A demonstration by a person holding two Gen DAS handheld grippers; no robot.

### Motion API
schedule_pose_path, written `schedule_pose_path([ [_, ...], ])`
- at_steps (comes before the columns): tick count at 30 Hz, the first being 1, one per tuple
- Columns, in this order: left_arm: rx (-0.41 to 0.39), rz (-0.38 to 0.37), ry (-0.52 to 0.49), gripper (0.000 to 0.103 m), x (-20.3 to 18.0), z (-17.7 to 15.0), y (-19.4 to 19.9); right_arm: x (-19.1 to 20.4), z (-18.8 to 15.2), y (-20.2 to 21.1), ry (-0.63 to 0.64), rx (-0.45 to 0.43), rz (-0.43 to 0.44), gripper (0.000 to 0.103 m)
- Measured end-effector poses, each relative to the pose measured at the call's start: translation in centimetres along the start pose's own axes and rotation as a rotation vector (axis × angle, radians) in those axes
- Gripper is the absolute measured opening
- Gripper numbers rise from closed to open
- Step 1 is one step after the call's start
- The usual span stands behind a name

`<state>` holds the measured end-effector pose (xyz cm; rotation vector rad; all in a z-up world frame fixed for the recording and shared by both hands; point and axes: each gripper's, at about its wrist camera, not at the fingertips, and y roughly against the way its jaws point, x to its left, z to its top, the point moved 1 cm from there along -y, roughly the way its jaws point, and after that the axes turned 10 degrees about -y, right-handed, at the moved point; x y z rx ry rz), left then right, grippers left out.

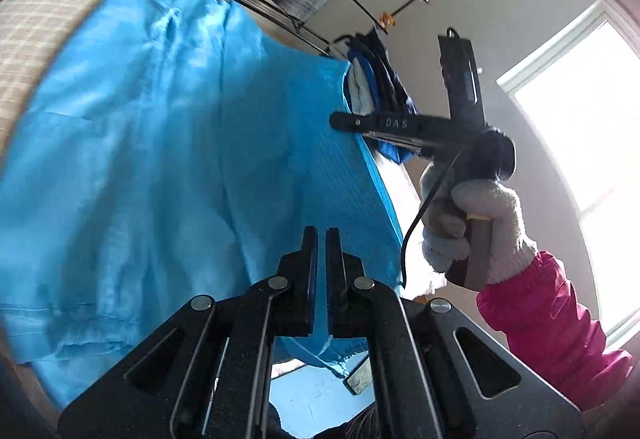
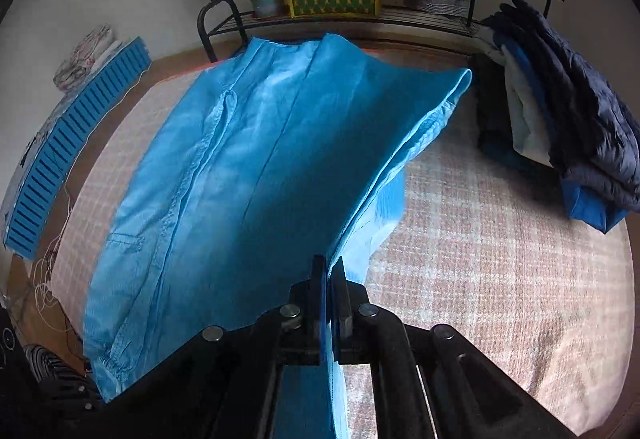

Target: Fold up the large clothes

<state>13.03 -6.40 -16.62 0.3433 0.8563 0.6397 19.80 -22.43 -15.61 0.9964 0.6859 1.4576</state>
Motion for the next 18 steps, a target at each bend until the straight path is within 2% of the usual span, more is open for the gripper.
schedule_pose_path([
  [3, -0.064, 0.058, 0.026, 0.000, 2.4, 0.1, 4.8, 4.3, 0.2, -1.2, 0.068, 0.017, 0.011, 0.000],
  [8, -0.128, 0.135, 0.086, 0.000, 6.0, 0.8, 8.9, 11.0, -0.7, -5.4, 0.163, 0.077, 0.024, 0.000],
  [13, -0.152, 0.173, 0.127, 0.000, 8.6, 1.1, 9.5, 15.8, -2.8, -10.2, 0.257, 0.152, -0.010, 0.000],
  [18, -0.140, 0.193, 0.135, 0.000, 10.0, 0.8, 9.4, 16.4, -4.1, -12.7, 0.264, 0.199, -0.020, 0.000],
])
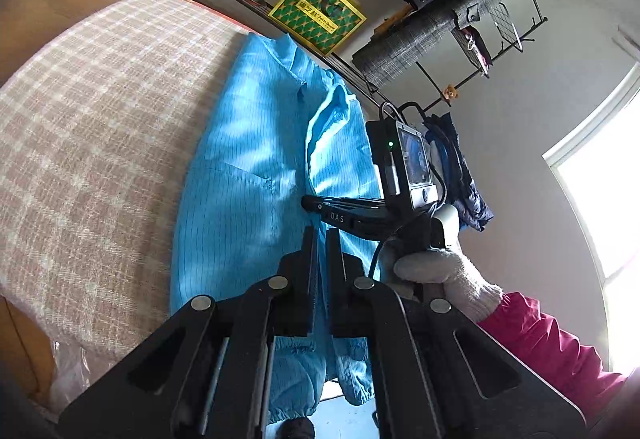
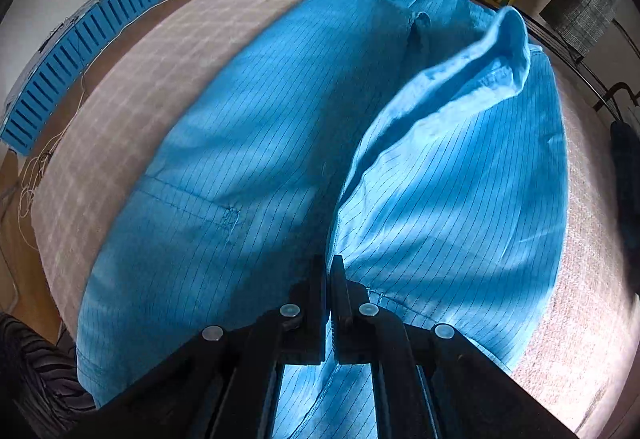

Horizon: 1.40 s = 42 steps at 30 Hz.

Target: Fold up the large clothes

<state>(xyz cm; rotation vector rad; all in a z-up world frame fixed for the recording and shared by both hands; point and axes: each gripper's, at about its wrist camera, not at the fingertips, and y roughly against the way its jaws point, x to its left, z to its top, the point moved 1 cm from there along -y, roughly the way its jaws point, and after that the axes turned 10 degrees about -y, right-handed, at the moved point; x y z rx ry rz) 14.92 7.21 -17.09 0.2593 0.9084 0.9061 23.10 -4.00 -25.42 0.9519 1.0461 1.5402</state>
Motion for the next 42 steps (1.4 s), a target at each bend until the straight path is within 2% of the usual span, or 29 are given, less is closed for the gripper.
schedule_pose_path([
  [1, 0.005, 0.002, -0.001, 0.000, 0.1, 0.0, -0.1, -0.3, -0.1, 0.1, -0.006, -0.004, 0.017, 0.000],
  [3, 0.014, 0.004, -0.001, 0.000, 0.1, -0.3, -0.2, -1.0, -0.3, 0.9, -0.036, -0.012, 0.078, 0.008],
  [5, 0.022, 0.006, -0.010, 0.000, -0.2, -0.4, -0.3, -2.2, -0.5, 2.3, -0.070, -0.038, 0.156, 0.027],
  [6, 0.028, 0.007, -0.016, 0.000, -0.3, -0.6, -0.3, -2.9, -0.8, 3.3, -0.091, -0.059, 0.188, 0.030],
  [9, 0.056, 0.004, -0.032, 0.000, -0.8, -0.9, -0.6, -5.9, -2.9, 6.6, -0.180, -0.104, 0.322, 0.031],
  [11, 0.075, 0.007, -0.043, 0.000, -0.9, -1.3, -0.9, -8.1, -5.0, 8.7, -0.223, -0.135, 0.360, 0.031],
  [13, 0.096, 0.009, -0.045, 0.003, -1.1, -1.7, -1.3, -10.0, -7.6, 10.4, -0.250, -0.161, 0.361, 0.031],
  [16, 0.131, 0.004, -0.044, 0.019, -1.4, -2.6, -2.3, -12.2, -11.8, 11.4, -0.281, -0.173, 0.300, 0.031],
  [22, 0.212, -0.022, -0.070, 0.019, -3.5, -4.5, -5.2, -12.9, -17.4, 8.6, -0.349, -0.102, 0.212, 0.031],
  [25, 0.261, -0.018, -0.113, 0.019, -4.8, -5.4, -7.1, -11.3, -19.2, 7.2, -0.345, -0.045, 0.242, 0.028],
  [28, 0.313, 0.021, -0.148, 0.020, -5.1, -6.3, -9.0, -8.9, -20.5, 8.7, -0.236, -0.058, 0.295, 0.029],
  [31, 0.355, 0.054, -0.161, 0.019, -4.9, -7.1, -10.4, -9.4, -20.9, 10.6, -0.211, -0.121, 0.284, 0.033],
  [34, 0.356, 0.063, -0.167, 0.019, -5.0, -7.5, -10.8, -12.7, -20.9, 11.1, -0.336, -0.154, 0.344, 0.053],
  [37, 0.350, 0.066, -0.183, 0.019, -5.2, -7.6, -10.7, -14.9, -20.7, 9.5, -0.433, -0.113, 0.409, 0.051],
  [39, 0.350, 0.074, -0.199, 0.019, -5.3, -7.7, -10.8, -15.1, -20.4, 8.0, -0.440, -0.071, 0.426, 0.047],
  [40, 0.352, 0.076, -0.202, 0.018, -5.4, -7.8, -10.9, -14.6, -20.3, 7.3, -0.435, -0.050, 0.438, 0.041],
  [41, 0.356, 0.074, -0.204, 0.014, -5.3, -7.8, -11.0, -14.3, -20.2, 7.2, -0.427, -0.067, 0.437, 0.033],
  [42, 0.360, 0.070, -0.206, 0.013, -5.4, -7.9, -11.2, -13.8, -20.0, 7.2, -0.407, -0.058, 0.449, 0.022],
])
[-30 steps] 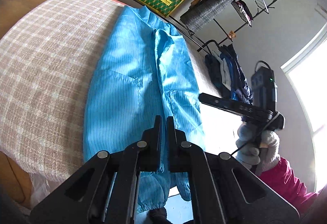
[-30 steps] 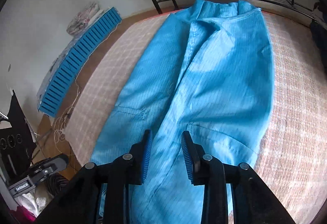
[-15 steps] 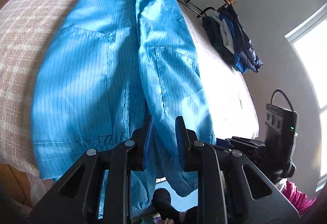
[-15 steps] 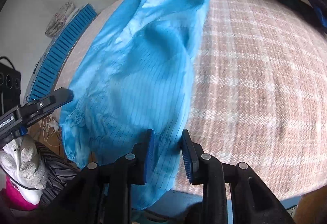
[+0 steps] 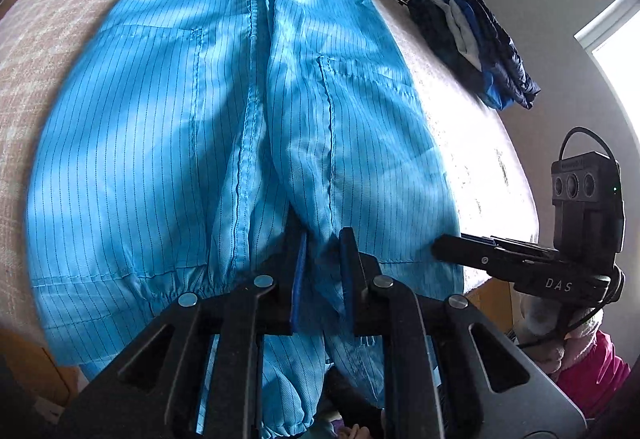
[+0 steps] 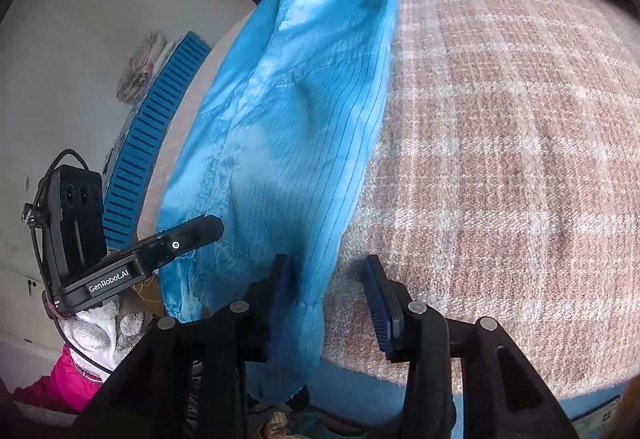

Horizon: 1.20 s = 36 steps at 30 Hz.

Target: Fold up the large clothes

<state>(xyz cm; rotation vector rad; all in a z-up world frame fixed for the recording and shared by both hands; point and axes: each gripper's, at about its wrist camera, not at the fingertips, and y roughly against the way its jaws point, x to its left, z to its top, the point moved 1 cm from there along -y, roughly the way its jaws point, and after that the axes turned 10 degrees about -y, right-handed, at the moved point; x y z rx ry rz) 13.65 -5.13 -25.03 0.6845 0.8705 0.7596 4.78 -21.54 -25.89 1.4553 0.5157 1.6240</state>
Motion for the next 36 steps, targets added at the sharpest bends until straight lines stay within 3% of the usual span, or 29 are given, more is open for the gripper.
schedule_pose_path([
  [1, 0.004, -0.003, -0.004, 0.010, -0.2, 0.0, -0.2, 0.3, 0.0, -0.3, 0.006, 0.023, 0.001, 0.002],
  [4, 0.019, -0.013, -0.033, 0.010, -1.4, -0.1, -1.1, 1.1, -0.1, 0.9, 0.061, -0.001, -0.063, 0.000],
  [7, 0.019, 0.002, -0.079, 0.010, -2.6, -0.1, -1.3, 0.5, -0.1, 1.3, 0.028, -0.012, -0.064, 0.000],
  [10, 0.023, -0.024, -0.059, 0.010, -2.0, -0.1, 0.0, 0.5, -0.3, 0.3, 0.044, 0.011, -0.090, 0.001],
  [12, -0.008, -0.042, -0.037, 0.011, -0.9, -0.3, 2.5, 1.2, -0.3, 0.1, 0.074, 0.006, -0.106, 0.003],
  [13, -0.035, -0.034, -0.029, 0.016, -0.1, -0.5, 4.2, 1.3, -0.4, 0.4, 0.089, 0.002, -0.108, 0.006],
  [15, -0.094, 0.010, -0.015, 0.034, 1.8, -1.0, 7.3, 1.3, -0.4, 1.3, 0.086, -0.007, -0.089, 0.016],
  [16, -0.122, 0.043, 0.001, 0.047, 2.9, -1.3, 8.7, 1.0, -0.4, 2.0, 0.079, -0.022, -0.073, 0.029],
  [17, -0.141, 0.072, 0.023, 0.051, 4.3, -1.5, 9.7, 0.7, -0.4, 2.6, 0.073, -0.040, -0.061, 0.037],
  [20, -0.124, 0.130, 0.135, 0.052, 9.1, -2.1, 10.3, -0.3, 0.4, 3.4, 0.033, -0.055, -0.020, 0.039],
  [24, -0.064, 0.023, 0.336, 0.052, 14.0, -3.0, 8.4, -1.1, 0.7, 2.5, 0.004, -0.018, 0.028, 0.040],
  [28, -0.053, -0.083, 0.360, 0.052, 14.5, -3.5, 6.8, -1.8, 0.9, 1.2, -0.053, 0.018, 0.093, 0.040],
  [30, -0.023, -0.119, 0.328, 0.040, 13.6, -3.2, 6.1, -2.1, 1.0, 0.9, -0.071, 0.024, 0.135, 0.040],
  [31, -0.003, -0.127, 0.322, 0.028, 13.2, -3.2, 5.6, -2.1, 1.2, 0.7, -0.075, 0.028, 0.147, 0.039],
  [33, 0.008, -0.111, 0.298, 0.016, 12.5, -3.1, 5.0, -1.7, 1.5, 0.1, -0.071, 0.034, 0.153, 0.035],
  [34, 0.013, -0.111, 0.295, 0.008, 12.4, -3.0, 4.8, -1.4, 1.8, -0.2, -0.063, 0.042, 0.152, 0.029],
  [36, 0.012, -0.127, 0.306, 0.005, 12.3, -2.9, 4.8, -0.7, 2.1, -0.8, -0.054, 0.058, 0.132, 0.014],
])
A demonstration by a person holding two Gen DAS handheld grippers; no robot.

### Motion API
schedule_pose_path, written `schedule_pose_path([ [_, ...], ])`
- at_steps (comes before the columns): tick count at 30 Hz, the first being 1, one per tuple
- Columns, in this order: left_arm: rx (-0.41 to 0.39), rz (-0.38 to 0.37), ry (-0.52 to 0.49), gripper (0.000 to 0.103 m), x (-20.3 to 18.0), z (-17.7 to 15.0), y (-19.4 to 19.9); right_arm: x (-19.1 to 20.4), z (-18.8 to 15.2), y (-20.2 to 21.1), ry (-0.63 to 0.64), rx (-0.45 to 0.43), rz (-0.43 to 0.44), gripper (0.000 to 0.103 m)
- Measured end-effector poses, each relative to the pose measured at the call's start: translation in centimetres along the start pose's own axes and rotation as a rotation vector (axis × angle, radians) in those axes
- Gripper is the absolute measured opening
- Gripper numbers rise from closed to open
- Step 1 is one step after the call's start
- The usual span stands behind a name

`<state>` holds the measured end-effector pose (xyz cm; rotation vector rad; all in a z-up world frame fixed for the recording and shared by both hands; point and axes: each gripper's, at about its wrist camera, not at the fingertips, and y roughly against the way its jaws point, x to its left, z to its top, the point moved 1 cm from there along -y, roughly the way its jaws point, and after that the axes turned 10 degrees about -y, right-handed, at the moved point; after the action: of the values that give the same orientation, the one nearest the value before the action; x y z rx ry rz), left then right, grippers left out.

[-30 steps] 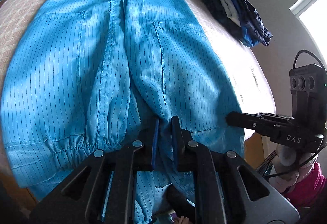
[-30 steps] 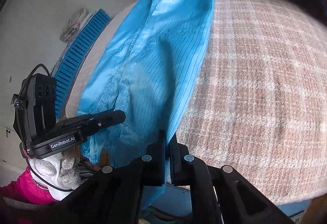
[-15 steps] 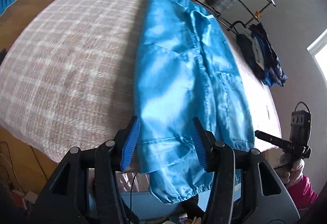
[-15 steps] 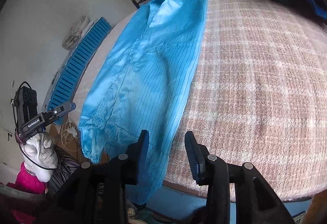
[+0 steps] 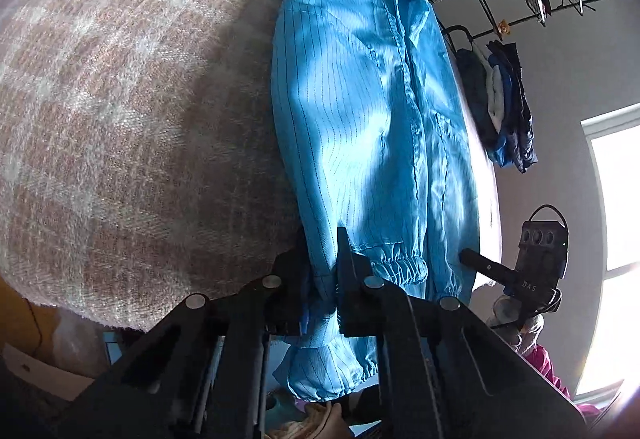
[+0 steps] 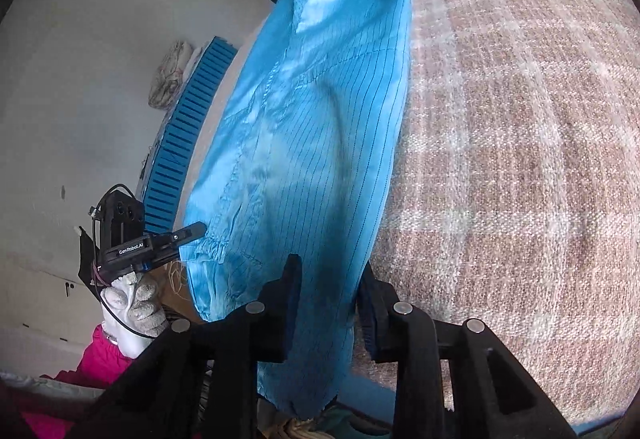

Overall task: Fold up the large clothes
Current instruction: 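Grasp the coat hem with both tools and fold it up toward the collar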

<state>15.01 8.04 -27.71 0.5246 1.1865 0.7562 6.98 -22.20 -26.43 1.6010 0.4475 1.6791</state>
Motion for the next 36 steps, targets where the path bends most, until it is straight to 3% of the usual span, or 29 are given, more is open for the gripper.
schedule_pose_path([
  [1, -0.002, -0.001, -0.002, 0.004, -0.2, 0.0, 0.1, 0.1, 0.2, -0.2, 0.001, -0.001, -0.011, 0.004],
  [3, -0.009, 0.000, -0.014, 0.003, -0.5, 0.0, 0.5, 0.2, 0.5, -0.2, -0.003, 0.004, -0.016, 0.001],
  [10, 0.000, -0.038, -0.046, 0.002, -2.9, -0.9, 1.0, -0.2, 1.3, 2.5, -0.039, -0.034, 0.011, 0.000],
  [14, 0.027, -0.038, 0.001, 0.001, -1.9, -1.1, -0.2, -1.3, 1.5, 1.1, -0.083, -0.002, -0.004, 0.000],
  [20, -0.001, -0.064, 0.009, 0.001, -2.5, -0.1, 1.8, -2.0, 2.1, 2.3, -0.148, -0.007, 0.110, 0.000],
  [28, -0.096, -0.096, -0.078, 0.001, -6.4, 4.9, 4.1, 1.1, 6.2, 4.6, -0.118, -0.071, 0.215, 0.000],
  [36, -0.158, -0.080, -0.121, 0.001, -7.5, 11.7, 3.0, 3.3, 12.8, 4.3, -0.092, -0.153, 0.203, 0.000],
])
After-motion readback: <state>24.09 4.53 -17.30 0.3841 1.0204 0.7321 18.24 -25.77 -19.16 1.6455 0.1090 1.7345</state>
